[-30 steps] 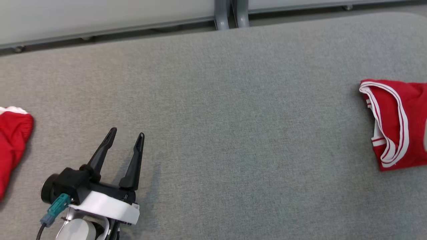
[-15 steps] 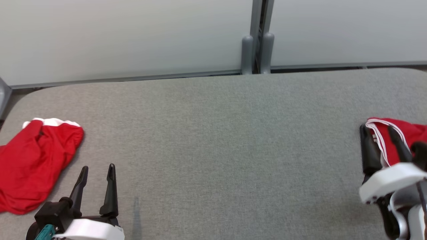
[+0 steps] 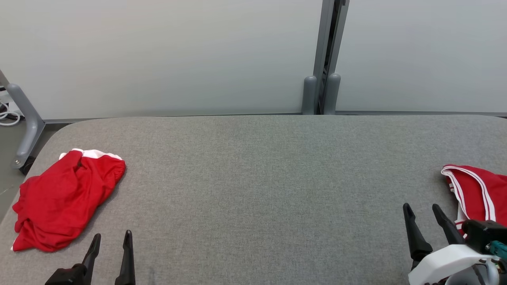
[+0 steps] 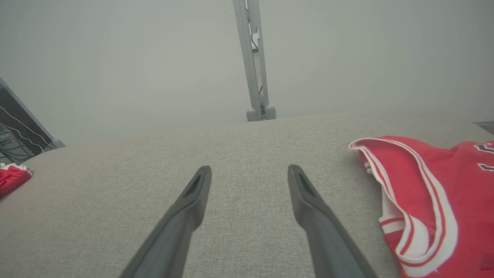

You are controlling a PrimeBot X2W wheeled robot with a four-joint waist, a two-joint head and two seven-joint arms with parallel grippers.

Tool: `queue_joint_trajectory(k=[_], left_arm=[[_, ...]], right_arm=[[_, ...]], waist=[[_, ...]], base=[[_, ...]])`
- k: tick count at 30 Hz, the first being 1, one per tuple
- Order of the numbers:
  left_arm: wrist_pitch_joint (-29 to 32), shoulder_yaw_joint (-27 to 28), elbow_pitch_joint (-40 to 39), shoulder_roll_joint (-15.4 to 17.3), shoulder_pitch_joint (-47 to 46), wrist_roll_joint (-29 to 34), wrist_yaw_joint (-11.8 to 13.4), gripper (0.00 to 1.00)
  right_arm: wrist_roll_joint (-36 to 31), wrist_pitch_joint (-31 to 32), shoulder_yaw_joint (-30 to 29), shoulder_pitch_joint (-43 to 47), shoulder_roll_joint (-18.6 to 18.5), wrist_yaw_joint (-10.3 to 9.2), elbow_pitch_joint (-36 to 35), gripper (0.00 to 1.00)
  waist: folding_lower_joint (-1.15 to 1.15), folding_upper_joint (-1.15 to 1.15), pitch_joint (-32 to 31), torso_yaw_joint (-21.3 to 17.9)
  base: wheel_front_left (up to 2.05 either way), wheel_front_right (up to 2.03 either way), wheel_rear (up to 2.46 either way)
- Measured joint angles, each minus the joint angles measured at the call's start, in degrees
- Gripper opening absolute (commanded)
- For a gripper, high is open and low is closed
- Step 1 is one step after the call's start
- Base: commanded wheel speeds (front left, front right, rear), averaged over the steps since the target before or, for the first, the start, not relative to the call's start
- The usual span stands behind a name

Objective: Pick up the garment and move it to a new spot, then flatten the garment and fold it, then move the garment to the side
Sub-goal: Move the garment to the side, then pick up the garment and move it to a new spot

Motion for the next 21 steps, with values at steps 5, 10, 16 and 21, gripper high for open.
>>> queue_joint_trajectory(k=[5,10,16,21], left_arm=[[0.00,0.09,0.34,0.11,0.48,0.45,-0.73,1.00],[0.00,1.00,-0.82,-0.31,0.58,0.30,-1.31,1.00],[0.00,1.52,-1.05,-0.81,0.67,0.81,-1.77,1.00],[0.00,1.96,-1.36,-1.05,0.67,1.13,-2.30,1.00]], right_arm=[[-0.52,-0.19,0.33,0.16,0.04,0.00,0.38,1.00],[-0.15,-0.36,0.44,0.09,0.08,0.00,0.85,1.00],[0.30,-0.91,0.62,0.01,0.07,0.00,1.64,1.00],[0.01,-1.37,0.76,-0.32,0.05,0.00,2.52,1.00]], waist=[[0.00,0.00,-0.34,-0.25],[0.00,0.00,-0.19,-0.32],[0.00,0.00,0.23,-0.34],[0.00,0.00,0.34,-0.22]], base=[[0.00,0.00,0.00],[0.00,0.00,0.00],[0.00,0.00,0.00],[0.00,0.00,0.00]])
